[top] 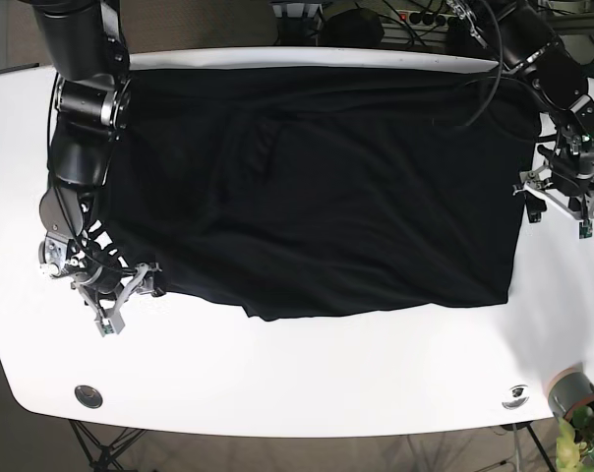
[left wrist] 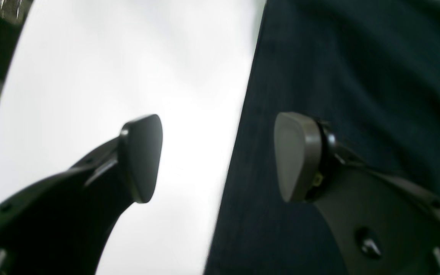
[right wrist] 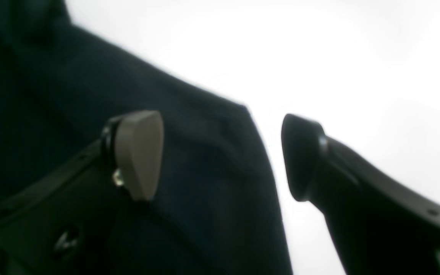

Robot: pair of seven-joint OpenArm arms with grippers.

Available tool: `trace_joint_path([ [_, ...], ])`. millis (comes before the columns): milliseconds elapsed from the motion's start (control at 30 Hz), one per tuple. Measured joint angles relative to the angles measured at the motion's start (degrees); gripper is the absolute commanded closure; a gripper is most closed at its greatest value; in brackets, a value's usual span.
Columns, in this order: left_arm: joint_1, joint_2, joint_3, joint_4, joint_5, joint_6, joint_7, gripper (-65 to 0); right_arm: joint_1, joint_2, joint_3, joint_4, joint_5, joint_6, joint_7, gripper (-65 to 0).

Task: Fold the T-shirt properly
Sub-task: 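Move both grippers to the opposite shirt edge and grasp it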

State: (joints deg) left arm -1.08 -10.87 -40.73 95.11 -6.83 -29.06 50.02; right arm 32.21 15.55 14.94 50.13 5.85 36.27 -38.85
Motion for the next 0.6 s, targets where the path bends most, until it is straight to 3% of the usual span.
trace_joint_path([
  [200,-0.1,0.7,0.0,-0.1,-0.1,0.0,0.1,-43.3,4.9,0.5,0.1,-12.9,-5.7,-0.26,9.0,-45.2],
  [300,0.0,0.6,0.0,-0.1,-0.1,0.0,0.0,-43.3,4.8,0.3,0.1,-16.4,-6.1,-0.9,11.7,-45.2],
  [400,-0.1,0.7,0.0,-0.1,0.0,0.0,0.0,-43.3,4.1,-0.2,0.1,-17.4,-6.2,-1.86,12.2,-45.2],
  [600,-0.5,0.8,0.5,-0.1,-0.1,-0.1,-0.1,-43.3,2.4,-2.4,0.1,-15.1,-6.1,-1.81,12.3,-45.0],
])
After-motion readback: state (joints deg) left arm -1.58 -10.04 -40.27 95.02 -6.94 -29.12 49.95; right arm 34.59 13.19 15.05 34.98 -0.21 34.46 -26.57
